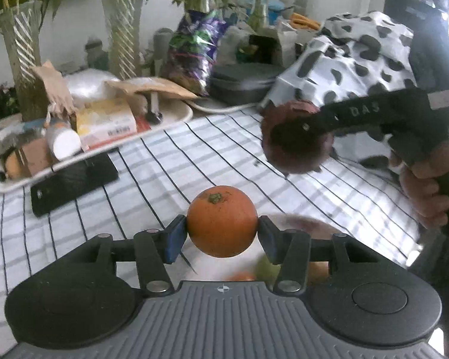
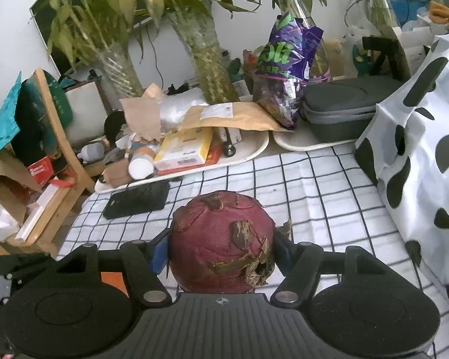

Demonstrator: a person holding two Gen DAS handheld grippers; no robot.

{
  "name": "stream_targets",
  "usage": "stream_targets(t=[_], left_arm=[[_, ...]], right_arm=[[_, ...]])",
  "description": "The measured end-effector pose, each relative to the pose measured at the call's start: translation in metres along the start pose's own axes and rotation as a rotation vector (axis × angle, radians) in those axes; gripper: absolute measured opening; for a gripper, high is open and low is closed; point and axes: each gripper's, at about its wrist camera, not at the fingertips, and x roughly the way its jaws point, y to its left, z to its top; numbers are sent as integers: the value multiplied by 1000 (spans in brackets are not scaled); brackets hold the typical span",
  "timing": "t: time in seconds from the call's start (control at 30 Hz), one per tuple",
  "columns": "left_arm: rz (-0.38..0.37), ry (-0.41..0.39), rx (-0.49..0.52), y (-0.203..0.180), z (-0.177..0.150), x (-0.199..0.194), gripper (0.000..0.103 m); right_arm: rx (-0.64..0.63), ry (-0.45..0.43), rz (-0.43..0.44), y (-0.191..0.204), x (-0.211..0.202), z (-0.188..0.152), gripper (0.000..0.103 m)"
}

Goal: Organize fruits
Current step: 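Carry the orange and dragon fruit over the plate and open both tools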

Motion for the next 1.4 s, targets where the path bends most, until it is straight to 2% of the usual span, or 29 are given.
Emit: stream_targets(t=[0.17, 0.33, 0.4, 0.47, 0.5, 0.73, 0.97, 1.17, 1.4], left_arm=[[-41, 51, -4, -15, -17, -2, 50], [-14, 119, 2, -24, -28, 6, 51], [-9, 113, 13, -26, -30, 6, 53], [-12, 106, -5, -26, -30, 4, 70], [3, 100, -19, -26, -30, 2, 72], [42, 45, -97, -18, -34, -24, 73], [173, 3, -211, -2, -47, -58, 73], [218, -47, -326, 14, -59, -83, 73], [260, -48, -333, 20, -69, -92, 73]], right_arm=[[-23, 7, 4, 8, -13, -13, 70], [-41, 20, 13, 15, -23, -25, 70], [-49, 23, 15, 17, -26, -29, 70], [-52, 26, 19, 19, -30, -32, 70], [-53, 27, 21, 20, -32, -35, 70], [-70, 35, 40, 29, -47, -50, 70], [-146, 39, 105, 54, -66, -71, 70], [-232, 64, 180, 86, -74, -89, 70], [-372, 126, 224, 123, -65, -110, 70]])
